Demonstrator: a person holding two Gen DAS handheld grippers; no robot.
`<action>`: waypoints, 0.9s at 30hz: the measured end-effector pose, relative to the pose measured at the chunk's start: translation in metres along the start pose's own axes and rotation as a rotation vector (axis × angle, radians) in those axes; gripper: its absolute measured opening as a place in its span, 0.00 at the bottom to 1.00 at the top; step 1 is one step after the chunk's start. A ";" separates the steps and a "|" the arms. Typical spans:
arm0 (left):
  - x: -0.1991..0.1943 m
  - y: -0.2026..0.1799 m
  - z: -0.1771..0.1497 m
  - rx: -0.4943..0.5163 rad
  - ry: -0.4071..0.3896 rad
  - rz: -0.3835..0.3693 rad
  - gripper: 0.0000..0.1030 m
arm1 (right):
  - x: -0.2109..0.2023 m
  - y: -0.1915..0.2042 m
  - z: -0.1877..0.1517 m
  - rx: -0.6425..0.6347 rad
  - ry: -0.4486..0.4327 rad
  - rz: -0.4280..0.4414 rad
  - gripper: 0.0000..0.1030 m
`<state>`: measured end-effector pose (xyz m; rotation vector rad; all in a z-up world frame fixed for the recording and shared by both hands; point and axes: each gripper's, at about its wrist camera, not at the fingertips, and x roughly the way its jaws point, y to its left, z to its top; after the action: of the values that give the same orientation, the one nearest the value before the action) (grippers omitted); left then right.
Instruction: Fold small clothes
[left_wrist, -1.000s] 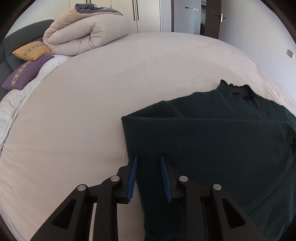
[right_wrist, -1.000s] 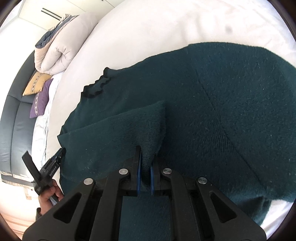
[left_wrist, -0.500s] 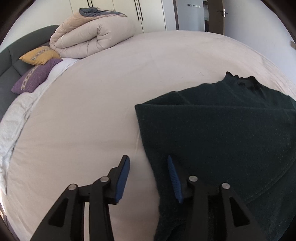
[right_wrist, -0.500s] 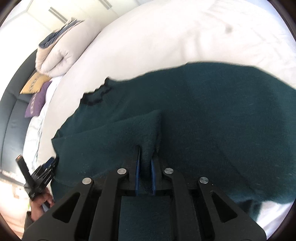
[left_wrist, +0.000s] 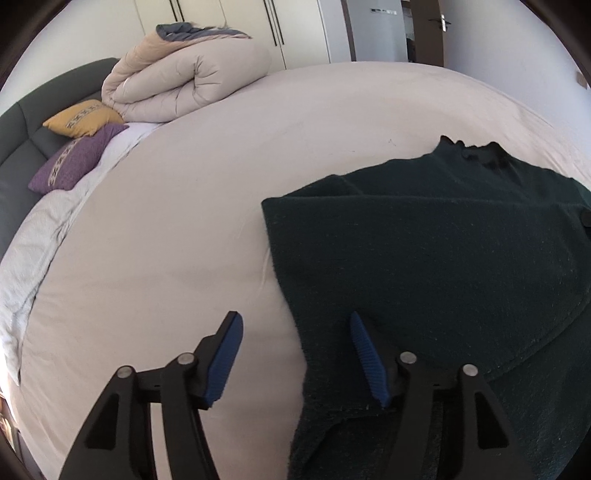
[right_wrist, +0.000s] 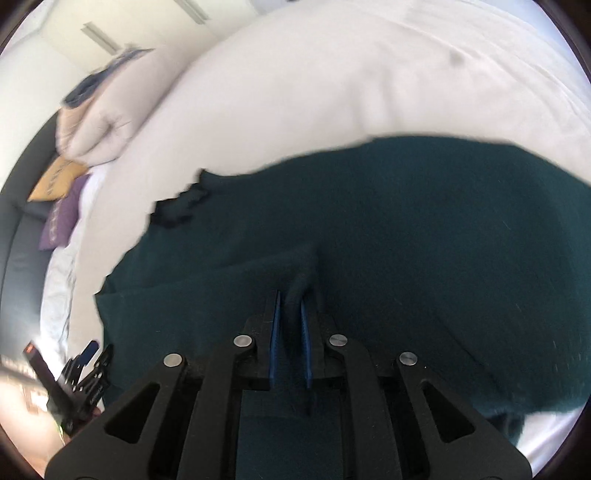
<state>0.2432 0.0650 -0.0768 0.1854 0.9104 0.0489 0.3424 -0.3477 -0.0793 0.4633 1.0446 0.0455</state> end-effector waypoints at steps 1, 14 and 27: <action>0.000 0.000 0.000 -0.001 -0.001 0.003 0.63 | 0.000 0.007 0.001 -0.042 -0.005 -0.002 0.08; 0.003 0.000 -0.005 -0.020 -0.017 0.031 0.74 | 0.007 -0.013 0.012 -0.014 -0.049 -0.024 0.03; -0.003 -0.004 -0.004 -0.001 -0.031 0.066 0.74 | -0.053 0.033 -0.026 -0.068 -0.199 0.066 0.07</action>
<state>0.2380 0.0611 -0.0777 0.2149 0.8736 0.1079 0.2994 -0.3216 -0.0340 0.4315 0.8302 0.0916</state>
